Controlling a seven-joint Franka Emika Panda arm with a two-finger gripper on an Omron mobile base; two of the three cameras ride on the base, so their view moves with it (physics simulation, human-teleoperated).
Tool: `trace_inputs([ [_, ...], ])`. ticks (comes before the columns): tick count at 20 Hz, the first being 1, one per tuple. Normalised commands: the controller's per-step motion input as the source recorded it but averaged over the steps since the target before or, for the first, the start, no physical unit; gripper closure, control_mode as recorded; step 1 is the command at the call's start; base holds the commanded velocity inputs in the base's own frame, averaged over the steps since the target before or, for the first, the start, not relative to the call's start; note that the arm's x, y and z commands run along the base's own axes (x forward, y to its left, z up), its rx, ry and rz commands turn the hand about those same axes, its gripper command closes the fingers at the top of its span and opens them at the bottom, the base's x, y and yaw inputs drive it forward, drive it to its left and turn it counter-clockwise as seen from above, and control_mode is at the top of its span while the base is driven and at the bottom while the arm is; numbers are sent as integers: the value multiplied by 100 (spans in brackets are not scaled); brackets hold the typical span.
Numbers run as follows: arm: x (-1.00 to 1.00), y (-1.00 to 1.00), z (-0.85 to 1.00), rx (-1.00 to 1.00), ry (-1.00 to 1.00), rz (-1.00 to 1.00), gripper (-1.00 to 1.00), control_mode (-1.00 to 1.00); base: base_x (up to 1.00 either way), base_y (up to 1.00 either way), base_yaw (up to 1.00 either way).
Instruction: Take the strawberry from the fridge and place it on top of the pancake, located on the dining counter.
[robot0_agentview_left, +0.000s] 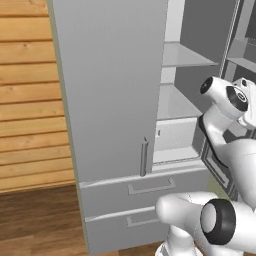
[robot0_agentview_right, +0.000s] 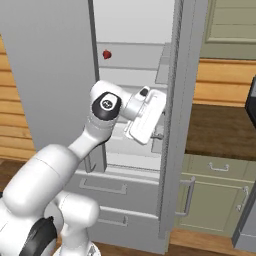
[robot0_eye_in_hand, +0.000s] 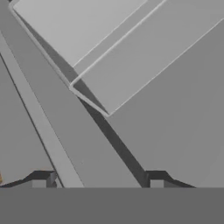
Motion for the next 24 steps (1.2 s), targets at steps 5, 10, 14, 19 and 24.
trace_inputs([
  [5,-2,6,0,3,0,12,-100,-100,0,0,0],
  [10,-5,77,0,7,5,12,-100,-100,0,0,0],
  [14,-19,92,0,28,2,12,-100,-100,0,0,0],
  [19,-25,97,0,64,-29,-2,-100,-100,0,0,0],
  [24,1,99,-12,65,-35,-16,-100,-100,0,0,0],
])
